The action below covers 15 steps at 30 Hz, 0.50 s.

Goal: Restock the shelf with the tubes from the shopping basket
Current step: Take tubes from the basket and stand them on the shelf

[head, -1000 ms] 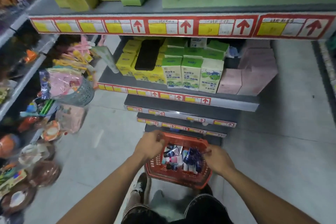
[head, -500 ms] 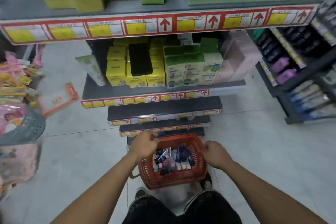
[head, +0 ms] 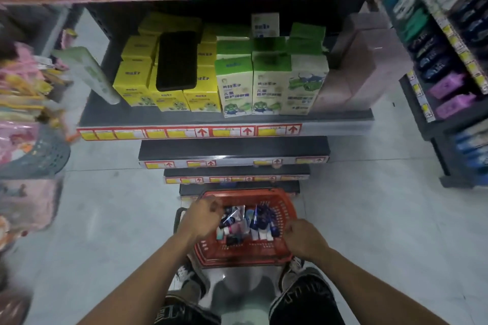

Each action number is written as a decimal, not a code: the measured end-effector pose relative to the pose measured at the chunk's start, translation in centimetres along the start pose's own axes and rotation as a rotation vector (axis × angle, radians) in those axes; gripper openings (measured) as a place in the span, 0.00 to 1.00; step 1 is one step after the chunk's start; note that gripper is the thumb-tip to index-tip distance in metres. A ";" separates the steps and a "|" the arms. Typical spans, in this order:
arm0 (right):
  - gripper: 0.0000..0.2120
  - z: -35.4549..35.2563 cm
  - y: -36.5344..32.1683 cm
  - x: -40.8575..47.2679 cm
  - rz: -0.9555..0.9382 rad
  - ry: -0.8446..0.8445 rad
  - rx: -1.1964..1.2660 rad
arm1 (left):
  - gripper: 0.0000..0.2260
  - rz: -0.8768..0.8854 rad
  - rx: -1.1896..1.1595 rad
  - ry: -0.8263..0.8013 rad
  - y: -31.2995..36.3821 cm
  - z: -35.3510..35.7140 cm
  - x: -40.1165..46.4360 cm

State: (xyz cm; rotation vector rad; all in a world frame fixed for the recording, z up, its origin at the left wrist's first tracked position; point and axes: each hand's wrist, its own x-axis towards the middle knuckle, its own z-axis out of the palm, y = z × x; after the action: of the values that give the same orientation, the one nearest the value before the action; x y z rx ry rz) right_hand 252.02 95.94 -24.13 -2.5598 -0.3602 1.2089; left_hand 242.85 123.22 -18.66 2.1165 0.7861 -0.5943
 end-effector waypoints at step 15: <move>0.15 20.4 8.7 27.4 -0.061 -0.048 -0.250 | 0.10 0.070 0.083 -0.020 -19.8 19.7 25.9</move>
State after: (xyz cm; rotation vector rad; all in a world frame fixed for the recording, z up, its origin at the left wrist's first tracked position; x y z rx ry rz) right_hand 253.93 100.27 -59.02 -2.7073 -0.6328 1.2758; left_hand 244.18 125.99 -56.60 2.2007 0.6845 -0.6191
